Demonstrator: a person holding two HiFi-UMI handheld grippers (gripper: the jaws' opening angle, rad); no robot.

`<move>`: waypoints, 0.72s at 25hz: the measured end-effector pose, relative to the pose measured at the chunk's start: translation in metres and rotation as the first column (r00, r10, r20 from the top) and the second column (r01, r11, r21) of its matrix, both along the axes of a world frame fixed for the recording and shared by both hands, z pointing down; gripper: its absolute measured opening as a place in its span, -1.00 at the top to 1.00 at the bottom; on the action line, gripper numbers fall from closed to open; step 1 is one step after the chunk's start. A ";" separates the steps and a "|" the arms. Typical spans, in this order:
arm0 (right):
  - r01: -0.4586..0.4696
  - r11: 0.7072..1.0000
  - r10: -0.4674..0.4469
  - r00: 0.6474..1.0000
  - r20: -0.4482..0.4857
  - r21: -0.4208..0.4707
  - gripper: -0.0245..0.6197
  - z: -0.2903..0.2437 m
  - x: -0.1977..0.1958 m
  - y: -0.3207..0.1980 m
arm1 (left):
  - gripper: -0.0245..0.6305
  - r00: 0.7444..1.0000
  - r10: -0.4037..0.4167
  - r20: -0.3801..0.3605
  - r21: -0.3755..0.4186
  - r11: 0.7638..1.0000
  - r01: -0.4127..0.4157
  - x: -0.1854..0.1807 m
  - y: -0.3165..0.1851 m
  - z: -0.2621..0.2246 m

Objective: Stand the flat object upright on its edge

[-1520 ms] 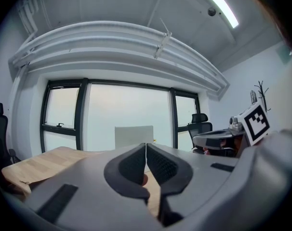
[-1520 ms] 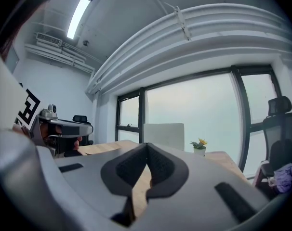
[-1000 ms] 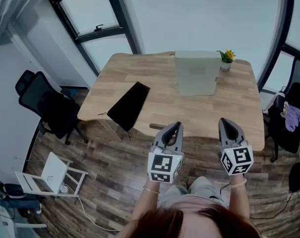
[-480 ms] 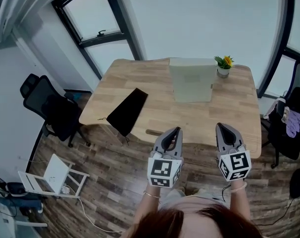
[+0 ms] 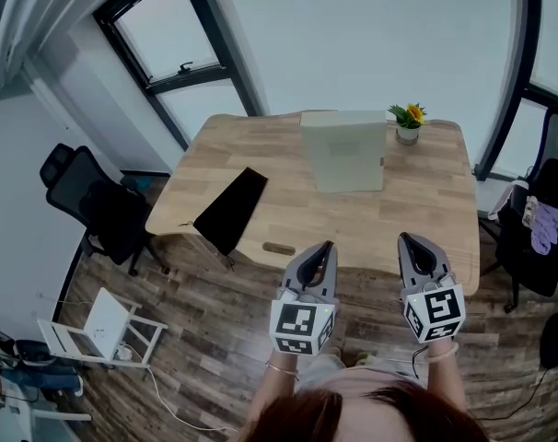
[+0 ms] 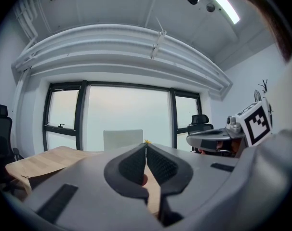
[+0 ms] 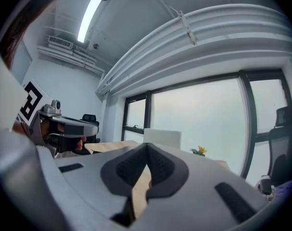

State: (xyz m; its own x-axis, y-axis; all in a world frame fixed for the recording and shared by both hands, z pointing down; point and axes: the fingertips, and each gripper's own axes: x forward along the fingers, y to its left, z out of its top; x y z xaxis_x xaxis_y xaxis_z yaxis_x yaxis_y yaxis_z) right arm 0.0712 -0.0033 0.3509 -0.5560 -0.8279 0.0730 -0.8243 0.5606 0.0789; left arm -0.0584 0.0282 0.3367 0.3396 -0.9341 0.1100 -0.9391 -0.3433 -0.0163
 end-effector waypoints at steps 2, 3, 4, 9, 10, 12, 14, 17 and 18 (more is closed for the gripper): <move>-0.003 1.000 0.003 1.000 0.000 0.002 0.92 -0.002 0.006 0.002 | 0.88 1.000 0.007 -0.008 -0.006 1.000 -0.007 0.007 0.004 0.000; -0.006 1.000 0.006 1.000 -0.001 0.004 0.92 -0.002 0.009 0.003 | 0.88 1.000 0.010 -0.008 -0.009 1.000 -0.010 0.010 0.005 0.000; -0.007 1.000 0.007 1.000 -0.002 0.006 0.92 -0.003 0.012 0.003 | 0.88 1.000 0.011 -0.008 -0.012 1.000 -0.011 0.013 0.007 -0.001; 0.004 1.000 -0.004 1.000 0.026 -0.008 0.92 -0.003 0.017 0.005 | 0.88 0.999 0.017 -0.037 -0.021 1.000 -0.018 0.019 0.012 -0.004; 0.006 1.000 -0.006 0.999 0.036 -0.011 0.92 -0.003 0.018 0.006 | 0.88 0.999 0.015 -0.050 -0.022 1.000 -0.016 0.019 0.012 -0.005; 0.009 1.000 -0.009 0.999 0.052 -0.011 0.92 -0.005 0.019 0.007 | 0.88 0.998 0.010 -0.062 -0.022 1.000 -0.011 0.018 0.013 -0.008; 0.007 1.000 -0.006 0.998 0.061 -0.006 0.92 -0.007 0.021 0.006 | 0.88 0.999 0.005 -0.053 -0.022 1.000 -0.007 0.018 0.014 -0.008; 0.000 1.000 0.001 0.998 0.067 -0.007 0.92 -0.006 0.022 0.006 | 0.88 0.999 0.001 -0.041 -0.028 1.000 -0.002 0.018 0.017 -0.007; -0.001 1.000 0.001 0.998 0.068 -0.008 0.92 -0.006 0.022 0.006 | 0.88 0.999 -0.001 -0.040 -0.030 1.000 0.000 0.017 0.018 -0.007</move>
State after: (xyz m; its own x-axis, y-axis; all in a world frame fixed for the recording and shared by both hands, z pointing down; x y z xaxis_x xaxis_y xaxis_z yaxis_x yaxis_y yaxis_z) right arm 0.0932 0.0026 0.3447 -0.5591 -0.8281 0.0413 -0.8282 0.5601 0.0184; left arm -0.0414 0.0464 0.3297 0.3441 -0.9307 0.1241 -0.9388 -0.3429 0.0315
